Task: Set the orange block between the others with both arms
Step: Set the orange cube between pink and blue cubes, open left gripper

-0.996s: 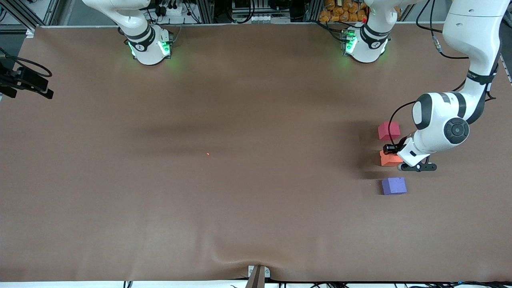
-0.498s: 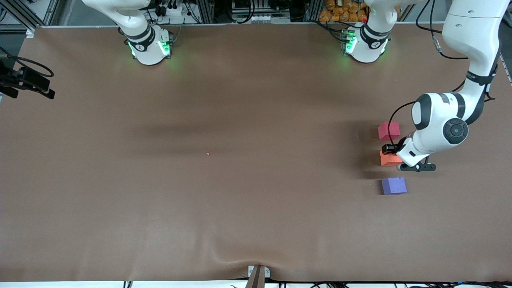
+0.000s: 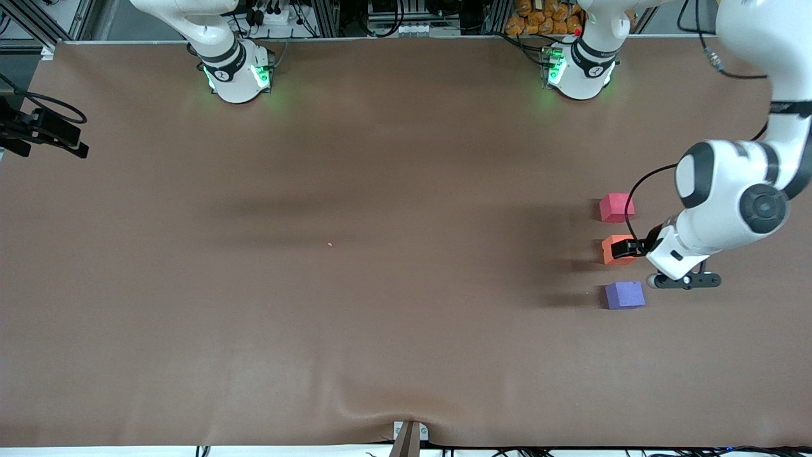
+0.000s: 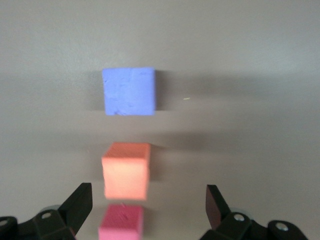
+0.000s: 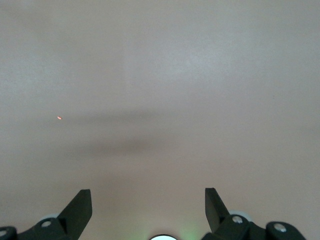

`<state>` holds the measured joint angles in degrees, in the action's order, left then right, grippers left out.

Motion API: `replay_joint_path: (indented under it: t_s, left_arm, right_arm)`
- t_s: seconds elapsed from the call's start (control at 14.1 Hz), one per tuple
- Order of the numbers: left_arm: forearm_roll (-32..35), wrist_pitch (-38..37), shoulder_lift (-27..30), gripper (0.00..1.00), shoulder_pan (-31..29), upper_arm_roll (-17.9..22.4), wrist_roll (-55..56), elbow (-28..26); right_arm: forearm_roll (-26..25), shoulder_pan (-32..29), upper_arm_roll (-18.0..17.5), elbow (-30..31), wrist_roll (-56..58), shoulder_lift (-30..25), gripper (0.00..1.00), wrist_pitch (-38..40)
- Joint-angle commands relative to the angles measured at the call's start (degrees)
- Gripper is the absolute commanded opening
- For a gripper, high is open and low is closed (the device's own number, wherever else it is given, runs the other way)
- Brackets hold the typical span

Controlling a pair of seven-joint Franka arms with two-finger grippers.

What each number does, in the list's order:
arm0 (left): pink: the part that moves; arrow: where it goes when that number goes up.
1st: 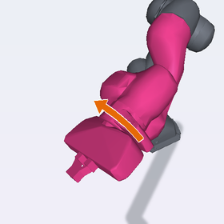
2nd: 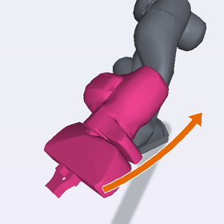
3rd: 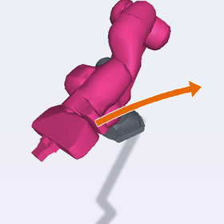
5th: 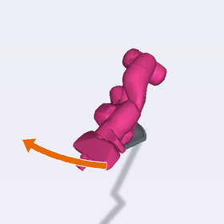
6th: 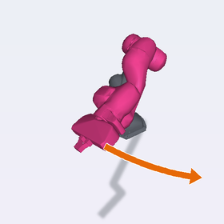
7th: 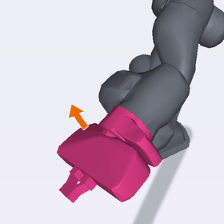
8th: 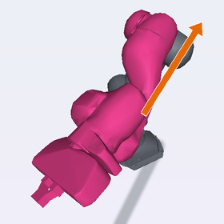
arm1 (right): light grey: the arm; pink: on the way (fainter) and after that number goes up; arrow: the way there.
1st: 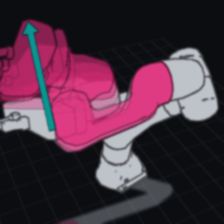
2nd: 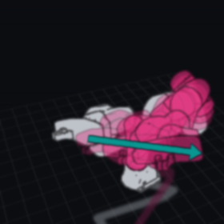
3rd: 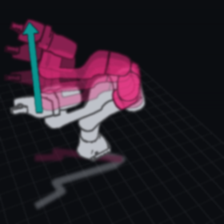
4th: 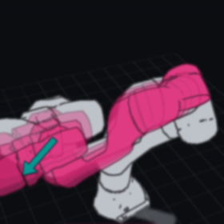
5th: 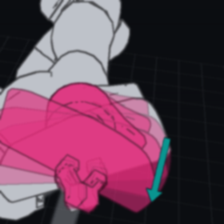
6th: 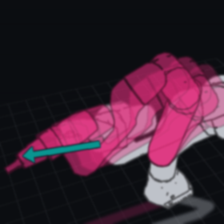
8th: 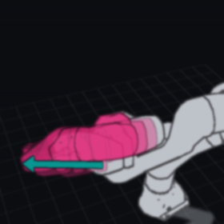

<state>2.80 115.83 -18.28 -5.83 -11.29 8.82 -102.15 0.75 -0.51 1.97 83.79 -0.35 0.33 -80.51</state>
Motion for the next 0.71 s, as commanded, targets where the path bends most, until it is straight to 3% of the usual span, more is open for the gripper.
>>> replay_joint_path:
  t_s: [0.0,0.28,0.64]
  left_arm:
    - [1.06,-11.30,2.02,1.00,-0.15,-3.47,5.50,10.18]
    - [1.33,-20.81,4.92,1.00,-0.50,-4.09,4.64,19.52]
    - [0.45,-25.65,9.74,1.00,-0.68,-4.09,4.37,22.00]
  right_arm:
    - [0.22,0.68,0.58,0.85,-0.17,-0.59,1.00,-0.44]
    - [0.22,0.68,0.49,0.50,-0.26,-0.59,1.00,-0.53]
    - [0.13,1.82,0.49,0.50,-0.52,-0.59,1.00,-0.53]
